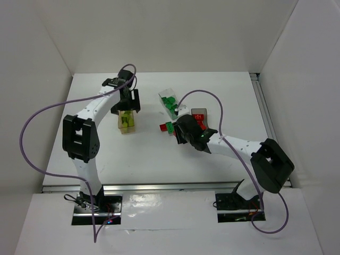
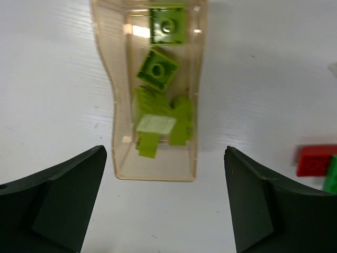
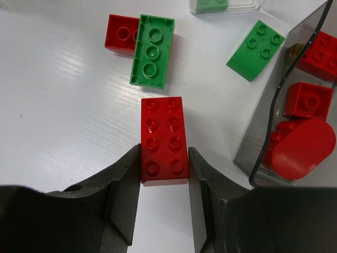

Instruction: Sort the legos into containers by color

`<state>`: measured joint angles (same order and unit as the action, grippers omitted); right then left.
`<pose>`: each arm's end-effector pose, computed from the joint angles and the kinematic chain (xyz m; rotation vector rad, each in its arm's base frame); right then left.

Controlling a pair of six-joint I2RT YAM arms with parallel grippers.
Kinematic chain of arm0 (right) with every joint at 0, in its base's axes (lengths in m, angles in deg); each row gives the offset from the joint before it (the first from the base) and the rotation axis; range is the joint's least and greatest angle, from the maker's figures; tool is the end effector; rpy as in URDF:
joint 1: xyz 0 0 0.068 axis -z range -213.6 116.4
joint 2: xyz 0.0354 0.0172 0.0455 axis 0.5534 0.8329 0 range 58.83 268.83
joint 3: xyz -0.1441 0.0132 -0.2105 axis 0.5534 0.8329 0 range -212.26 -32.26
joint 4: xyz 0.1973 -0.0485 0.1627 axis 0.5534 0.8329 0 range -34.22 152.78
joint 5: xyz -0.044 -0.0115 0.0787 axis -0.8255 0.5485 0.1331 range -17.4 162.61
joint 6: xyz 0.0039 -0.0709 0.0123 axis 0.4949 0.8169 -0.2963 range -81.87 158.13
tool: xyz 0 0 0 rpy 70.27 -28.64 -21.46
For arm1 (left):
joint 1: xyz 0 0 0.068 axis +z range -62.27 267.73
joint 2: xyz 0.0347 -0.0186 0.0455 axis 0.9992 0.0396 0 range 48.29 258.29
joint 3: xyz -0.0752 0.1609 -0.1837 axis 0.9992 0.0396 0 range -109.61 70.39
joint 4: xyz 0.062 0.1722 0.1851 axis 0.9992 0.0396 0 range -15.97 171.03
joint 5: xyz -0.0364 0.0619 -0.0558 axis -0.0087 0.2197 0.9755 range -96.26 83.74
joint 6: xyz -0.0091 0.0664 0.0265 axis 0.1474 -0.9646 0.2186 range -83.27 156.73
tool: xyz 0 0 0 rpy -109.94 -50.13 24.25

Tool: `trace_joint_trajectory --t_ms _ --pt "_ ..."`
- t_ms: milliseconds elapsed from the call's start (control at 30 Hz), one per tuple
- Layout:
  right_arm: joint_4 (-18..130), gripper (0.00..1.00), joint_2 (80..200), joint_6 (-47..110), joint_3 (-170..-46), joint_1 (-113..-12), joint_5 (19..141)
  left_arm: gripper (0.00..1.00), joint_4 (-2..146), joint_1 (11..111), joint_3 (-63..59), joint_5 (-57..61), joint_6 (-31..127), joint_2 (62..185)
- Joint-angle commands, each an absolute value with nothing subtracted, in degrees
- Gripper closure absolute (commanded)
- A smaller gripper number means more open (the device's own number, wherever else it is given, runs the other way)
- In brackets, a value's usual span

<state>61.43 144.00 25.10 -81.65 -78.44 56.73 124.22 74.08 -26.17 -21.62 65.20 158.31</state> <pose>0.2459 0.2216 0.1779 -0.4837 2.2179 0.2182 0.4057 -0.0822 0.2285 -0.4194 2.5846 0.1092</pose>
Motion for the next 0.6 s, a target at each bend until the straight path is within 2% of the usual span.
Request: trace_joint_trajectory --t_ms 0,133,167,233,333,400,500,567 --pt "61.8 0.87 141.5 23.5 -83.6 -77.9 57.9 0.02 124.3 71.8 -29.3 -15.9 63.2 153.5" --pt "62.4 0.87 139.9 22.1 -84.9 -76.1 59.9 0.09 120.5 70.4 -27.4 -4.1 61.7 151.0" --pt "63.6 0.87 139.9 21.6 -84.9 -76.1 59.9 0.13 119.8 69.7 -26.9 -2.8 61.7 151.0" --pt "65.0 0.87 139.3 20.8 -87.4 -75.5 57.2 0.15 118.3 69.1 -25.6 -1.1 61.7 151.0" --pt "70.5 0.87 139.9 14.7 -91.0 -73.5 45.4 0.15 117.8 68.5 -25.0 0.0 62.4 151.7" --pt "74.0 0.87 140.4 11.3 -91.5 -72.1 37.4 0.11 117.8 67.8 -25.0 0.0 62.4 152.3" --pt "74.6 0.87 141.7 9.0 -91.5 -68.1 36.2 0.05 117.8 64.6 -25.0 0.7 61.8 153.7" --pt "73.4 0.87 142.3 9.8 -91.5 -66.0 37.0 0.05 118.9 63.4 -26.6 1.3 61.1 157.2"
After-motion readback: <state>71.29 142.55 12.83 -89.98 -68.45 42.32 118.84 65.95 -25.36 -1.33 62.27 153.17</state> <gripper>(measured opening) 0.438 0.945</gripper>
